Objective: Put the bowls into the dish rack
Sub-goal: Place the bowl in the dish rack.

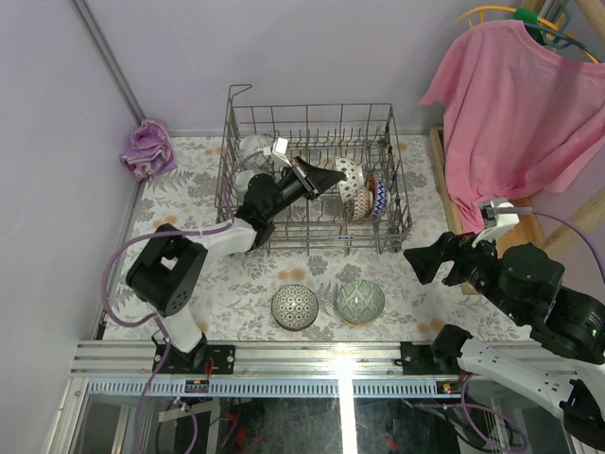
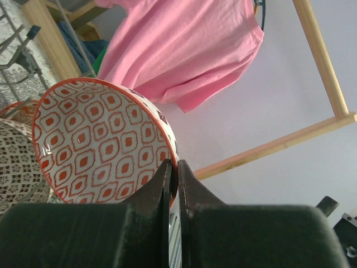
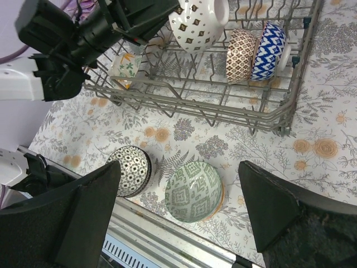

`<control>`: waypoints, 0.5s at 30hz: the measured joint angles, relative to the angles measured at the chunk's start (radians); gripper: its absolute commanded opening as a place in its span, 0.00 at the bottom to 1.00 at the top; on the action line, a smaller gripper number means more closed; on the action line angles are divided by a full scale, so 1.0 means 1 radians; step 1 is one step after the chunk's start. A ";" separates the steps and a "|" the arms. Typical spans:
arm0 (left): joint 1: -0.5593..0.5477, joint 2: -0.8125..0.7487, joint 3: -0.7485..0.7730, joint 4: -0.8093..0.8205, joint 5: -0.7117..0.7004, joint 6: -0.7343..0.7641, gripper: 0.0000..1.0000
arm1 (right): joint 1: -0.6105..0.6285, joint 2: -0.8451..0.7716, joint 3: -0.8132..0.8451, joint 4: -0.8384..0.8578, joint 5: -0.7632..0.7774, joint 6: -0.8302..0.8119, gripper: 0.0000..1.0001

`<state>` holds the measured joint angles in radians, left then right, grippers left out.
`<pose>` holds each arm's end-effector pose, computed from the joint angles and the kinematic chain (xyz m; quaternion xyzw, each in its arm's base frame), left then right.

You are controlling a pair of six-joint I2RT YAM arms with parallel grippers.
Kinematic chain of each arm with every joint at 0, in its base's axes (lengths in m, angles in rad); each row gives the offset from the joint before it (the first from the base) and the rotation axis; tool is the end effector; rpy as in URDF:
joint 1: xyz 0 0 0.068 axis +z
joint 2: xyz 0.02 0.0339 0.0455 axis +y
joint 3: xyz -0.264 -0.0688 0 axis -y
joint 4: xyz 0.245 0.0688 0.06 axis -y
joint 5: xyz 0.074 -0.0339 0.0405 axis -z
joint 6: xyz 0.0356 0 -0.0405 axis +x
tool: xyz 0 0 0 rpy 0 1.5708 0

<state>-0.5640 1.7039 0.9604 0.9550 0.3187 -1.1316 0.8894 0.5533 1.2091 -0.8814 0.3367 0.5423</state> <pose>0.3164 -0.2133 0.2761 -0.0553 0.6303 -0.6418 0.4333 0.0456 0.0375 0.4251 -0.0303 0.7776 0.3042 0.5495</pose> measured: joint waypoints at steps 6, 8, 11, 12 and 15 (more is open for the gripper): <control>0.028 0.088 -0.018 0.109 0.008 -0.072 0.00 | 0.000 0.020 0.005 0.001 -0.007 0.000 0.94; 0.038 0.101 -0.022 0.138 0.016 -0.092 0.00 | 0.000 0.028 0.005 0.003 -0.007 0.000 0.94; 0.048 0.111 -0.026 0.179 0.027 -0.113 0.00 | 0.000 0.039 0.005 0.004 -0.008 0.000 0.94; 0.052 0.114 -0.028 0.193 0.031 -0.120 0.00 | 0.000 0.042 0.005 0.005 -0.009 0.000 0.94; 0.062 0.129 -0.037 0.245 0.043 -0.142 0.00 | 0.000 0.052 0.005 0.013 -0.010 0.000 0.95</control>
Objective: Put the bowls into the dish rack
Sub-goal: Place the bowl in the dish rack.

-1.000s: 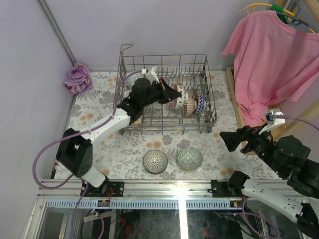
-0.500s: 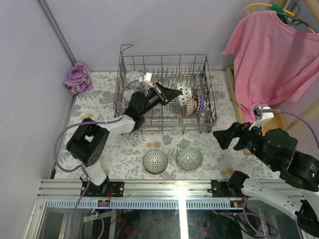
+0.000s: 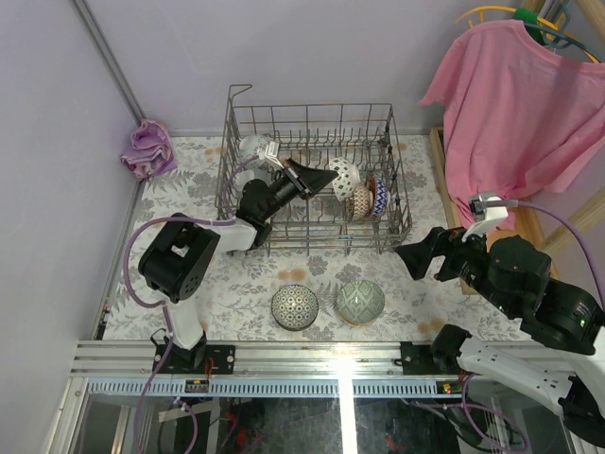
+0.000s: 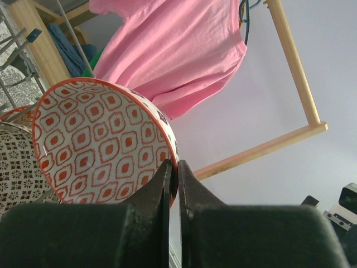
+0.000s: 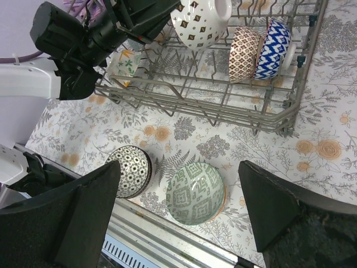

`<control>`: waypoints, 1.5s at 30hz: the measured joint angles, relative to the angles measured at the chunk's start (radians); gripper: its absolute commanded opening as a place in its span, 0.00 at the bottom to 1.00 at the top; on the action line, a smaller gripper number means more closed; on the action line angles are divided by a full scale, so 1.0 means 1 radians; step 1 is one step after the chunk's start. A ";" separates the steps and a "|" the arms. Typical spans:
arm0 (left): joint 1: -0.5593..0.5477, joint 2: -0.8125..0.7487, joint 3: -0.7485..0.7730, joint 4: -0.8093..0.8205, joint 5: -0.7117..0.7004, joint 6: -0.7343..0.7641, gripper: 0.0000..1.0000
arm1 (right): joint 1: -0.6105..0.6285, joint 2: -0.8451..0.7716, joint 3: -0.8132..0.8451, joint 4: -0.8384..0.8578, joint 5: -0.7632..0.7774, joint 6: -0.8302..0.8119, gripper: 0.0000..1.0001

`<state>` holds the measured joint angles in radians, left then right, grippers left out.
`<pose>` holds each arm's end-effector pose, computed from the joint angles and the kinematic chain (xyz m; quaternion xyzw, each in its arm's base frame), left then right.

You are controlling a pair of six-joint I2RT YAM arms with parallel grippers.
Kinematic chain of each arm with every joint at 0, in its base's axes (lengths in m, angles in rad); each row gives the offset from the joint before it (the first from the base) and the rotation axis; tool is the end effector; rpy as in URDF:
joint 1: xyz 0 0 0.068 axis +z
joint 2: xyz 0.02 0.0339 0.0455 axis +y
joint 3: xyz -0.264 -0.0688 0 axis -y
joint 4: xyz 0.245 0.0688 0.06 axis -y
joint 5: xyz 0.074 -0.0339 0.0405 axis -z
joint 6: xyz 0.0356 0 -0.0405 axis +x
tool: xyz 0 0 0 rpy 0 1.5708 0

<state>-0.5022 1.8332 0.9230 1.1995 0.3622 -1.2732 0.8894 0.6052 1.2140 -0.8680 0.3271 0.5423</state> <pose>0.3349 -0.1983 0.2424 -0.0873 0.5992 -0.6796 0.4142 0.0553 0.0500 0.4254 -0.0372 0.7874 0.2975 0.5387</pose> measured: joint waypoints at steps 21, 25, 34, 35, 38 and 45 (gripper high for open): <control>0.016 0.090 -0.006 0.073 0.050 -0.039 0.00 | 0.000 0.032 -0.032 0.048 -0.008 -0.002 0.95; 0.016 0.092 -0.006 0.073 0.050 -0.039 0.00 | 0.000 0.031 -0.034 0.048 -0.008 -0.002 0.95; 0.019 0.092 -0.006 0.073 0.050 -0.040 0.00 | 0.000 0.009 -0.034 0.048 -0.007 -0.002 0.95; 0.020 0.092 -0.006 0.074 0.050 -0.040 0.00 | 0.000 0.006 -0.035 0.047 -0.007 -0.001 0.95; 0.021 0.093 -0.006 0.080 0.051 -0.043 0.00 | 0.000 0.000 -0.037 0.047 -0.007 -0.001 0.95; 0.023 0.093 -0.004 0.118 0.079 -0.063 0.00 | 0.000 -0.002 -0.042 0.046 -0.007 -0.001 0.95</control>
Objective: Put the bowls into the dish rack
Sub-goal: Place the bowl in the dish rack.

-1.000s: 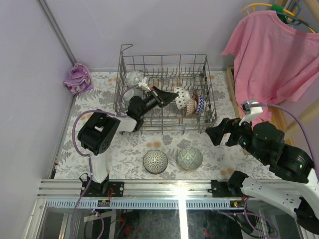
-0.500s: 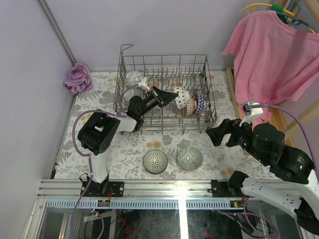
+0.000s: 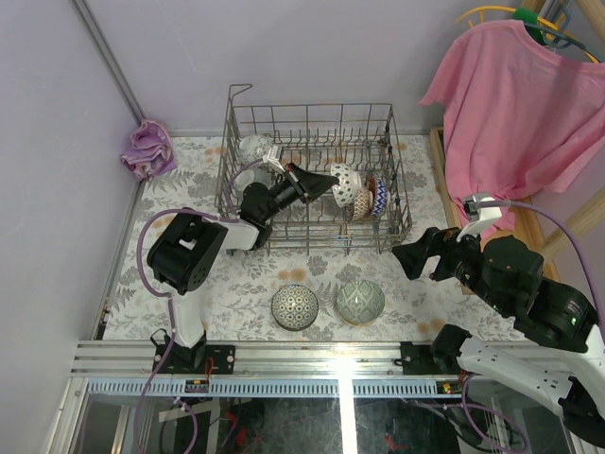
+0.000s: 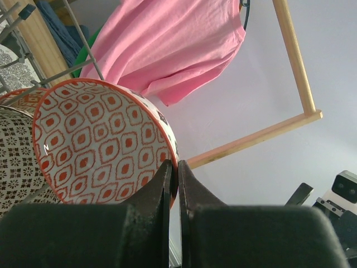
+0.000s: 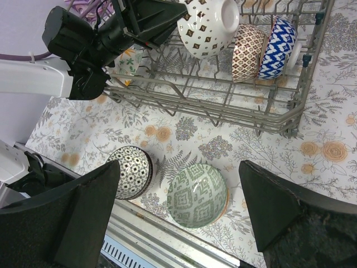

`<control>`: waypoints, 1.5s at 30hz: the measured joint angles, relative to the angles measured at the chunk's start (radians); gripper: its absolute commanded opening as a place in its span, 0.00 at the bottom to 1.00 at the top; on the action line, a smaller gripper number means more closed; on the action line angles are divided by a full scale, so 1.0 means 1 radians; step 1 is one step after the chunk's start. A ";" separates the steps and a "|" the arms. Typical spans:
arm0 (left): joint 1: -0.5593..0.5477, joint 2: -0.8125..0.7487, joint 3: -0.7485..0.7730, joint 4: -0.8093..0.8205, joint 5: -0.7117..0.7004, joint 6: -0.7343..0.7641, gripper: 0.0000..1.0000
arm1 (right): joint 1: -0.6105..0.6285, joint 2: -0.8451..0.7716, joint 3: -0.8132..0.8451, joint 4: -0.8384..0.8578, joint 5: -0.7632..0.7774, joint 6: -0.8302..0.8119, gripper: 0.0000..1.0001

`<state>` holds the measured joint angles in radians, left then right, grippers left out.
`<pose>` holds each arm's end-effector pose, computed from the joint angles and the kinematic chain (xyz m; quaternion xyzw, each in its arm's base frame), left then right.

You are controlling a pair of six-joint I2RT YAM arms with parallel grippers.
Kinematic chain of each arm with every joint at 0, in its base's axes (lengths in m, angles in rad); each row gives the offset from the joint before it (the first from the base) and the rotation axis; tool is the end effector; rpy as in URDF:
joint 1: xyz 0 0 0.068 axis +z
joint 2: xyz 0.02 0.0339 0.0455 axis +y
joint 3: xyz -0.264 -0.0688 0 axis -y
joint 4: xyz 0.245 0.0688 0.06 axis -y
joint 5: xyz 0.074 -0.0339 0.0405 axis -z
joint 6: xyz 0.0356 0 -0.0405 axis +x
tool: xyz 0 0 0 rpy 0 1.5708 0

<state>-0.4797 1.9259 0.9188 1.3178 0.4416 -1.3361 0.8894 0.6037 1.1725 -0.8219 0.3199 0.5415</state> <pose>0.3430 -0.1956 0.2185 -0.0777 0.5965 -0.7008 0.3835 0.0598 0.0560 0.4189 -0.0391 0.7857 0.3014 0.5388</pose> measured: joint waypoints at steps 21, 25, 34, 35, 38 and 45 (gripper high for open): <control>0.055 0.031 0.035 0.098 0.049 -0.083 0.00 | 0.000 -0.003 -0.015 0.001 0.000 0.000 0.95; 0.059 0.041 0.049 0.100 0.057 -0.090 0.00 | 0.000 -0.003 -0.015 0.002 0.000 0.000 0.96; 0.064 0.026 0.043 -0.045 0.076 -0.042 0.00 | 0.000 -0.003 -0.015 0.003 0.000 -0.001 0.96; 0.066 0.025 0.043 -0.071 0.076 -0.030 0.00 | 0.000 -0.003 -0.015 0.004 0.000 -0.001 0.96; 0.077 0.009 0.043 -0.142 0.076 -0.002 0.00 | 0.000 -0.003 -0.015 0.005 -0.001 -0.001 0.96; 0.084 -0.036 0.054 -0.321 0.069 0.053 0.00 | 0.000 -0.006 -0.016 0.005 -0.001 0.000 0.96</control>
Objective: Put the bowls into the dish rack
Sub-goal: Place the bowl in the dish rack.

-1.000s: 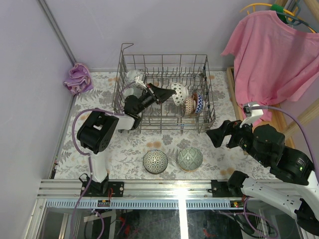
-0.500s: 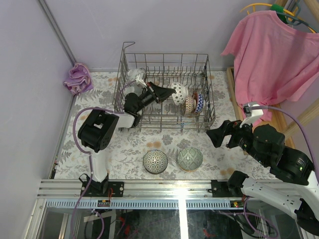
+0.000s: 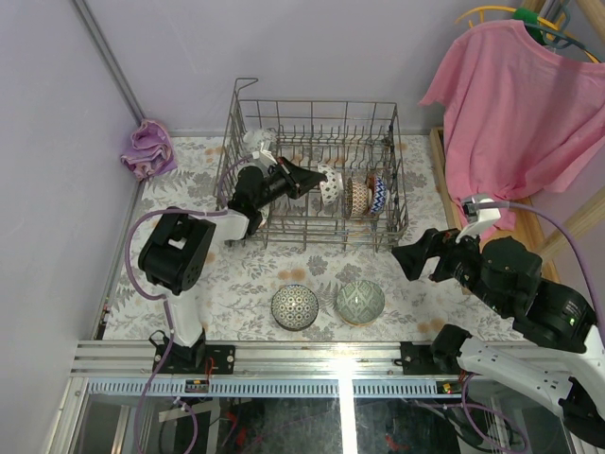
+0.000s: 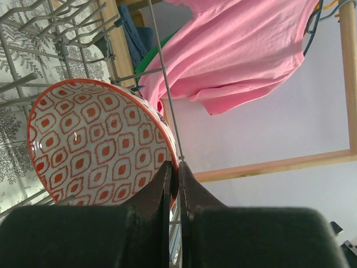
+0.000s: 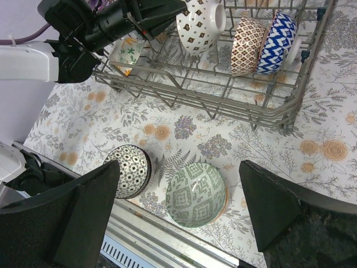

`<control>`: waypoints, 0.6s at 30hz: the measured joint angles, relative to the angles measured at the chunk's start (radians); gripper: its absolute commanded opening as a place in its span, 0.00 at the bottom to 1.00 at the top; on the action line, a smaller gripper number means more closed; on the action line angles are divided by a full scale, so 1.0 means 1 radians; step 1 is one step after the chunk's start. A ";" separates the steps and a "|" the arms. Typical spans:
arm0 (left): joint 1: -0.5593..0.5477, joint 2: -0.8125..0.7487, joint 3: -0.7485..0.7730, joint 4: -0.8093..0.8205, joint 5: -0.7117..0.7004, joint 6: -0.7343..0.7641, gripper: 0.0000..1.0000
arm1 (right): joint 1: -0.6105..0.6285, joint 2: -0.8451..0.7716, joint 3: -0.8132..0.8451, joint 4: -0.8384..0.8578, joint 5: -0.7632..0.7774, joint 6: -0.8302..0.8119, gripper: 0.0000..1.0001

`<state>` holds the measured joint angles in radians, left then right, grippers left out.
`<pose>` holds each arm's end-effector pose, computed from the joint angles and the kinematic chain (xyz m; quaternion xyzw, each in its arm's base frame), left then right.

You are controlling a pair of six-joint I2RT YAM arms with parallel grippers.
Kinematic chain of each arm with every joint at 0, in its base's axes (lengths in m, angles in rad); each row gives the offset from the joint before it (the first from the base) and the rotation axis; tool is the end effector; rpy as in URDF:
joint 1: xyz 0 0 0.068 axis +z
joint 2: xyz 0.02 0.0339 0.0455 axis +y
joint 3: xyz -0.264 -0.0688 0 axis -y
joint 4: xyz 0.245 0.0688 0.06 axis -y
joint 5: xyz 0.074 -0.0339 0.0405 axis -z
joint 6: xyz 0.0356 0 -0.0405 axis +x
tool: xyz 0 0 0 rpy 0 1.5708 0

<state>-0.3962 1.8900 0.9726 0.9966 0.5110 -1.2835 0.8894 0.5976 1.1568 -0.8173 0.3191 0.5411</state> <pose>0.3661 -0.1720 0.2144 -0.1141 0.6727 -0.6436 0.3468 0.0602 0.0565 0.4154 -0.0400 0.7871 0.3001 0.5374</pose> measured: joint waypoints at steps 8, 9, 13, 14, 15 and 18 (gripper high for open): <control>0.004 -0.005 0.029 -0.079 0.007 0.008 0.00 | 0.000 -0.022 -0.007 0.000 0.000 0.001 0.96; 0.004 -0.005 0.029 -0.079 0.008 0.006 0.00 | 0.000 -0.023 -0.008 0.000 0.000 0.001 0.96; 0.003 -0.005 0.034 -0.076 0.016 -0.005 0.00 | 0.000 -0.026 -0.010 0.000 0.000 0.002 0.96; 0.003 -0.005 0.037 -0.076 0.019 -0.009 0.00 | 0.000 -0.026 -0.010 0.000 -0.001 0.002 0.95; 0.003 -0.005 0.041 -0.076 0.023 -0.014 0.00 | 0.000 -0.026 -0.010 -0.001 0.000 0.002 0.96; 0.002 -0.015 0.056 -0.071 0.034 -0.034 0.00 | 0.000 -0.027 -0.010 -0.001 0.000 0.002 0.95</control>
<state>-0.3943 1.8751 1.0290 0.9257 0.5449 -1.3174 0.8894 0.5709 1.1465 -0.8181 0.3187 0.5430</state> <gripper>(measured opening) 0.022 0.956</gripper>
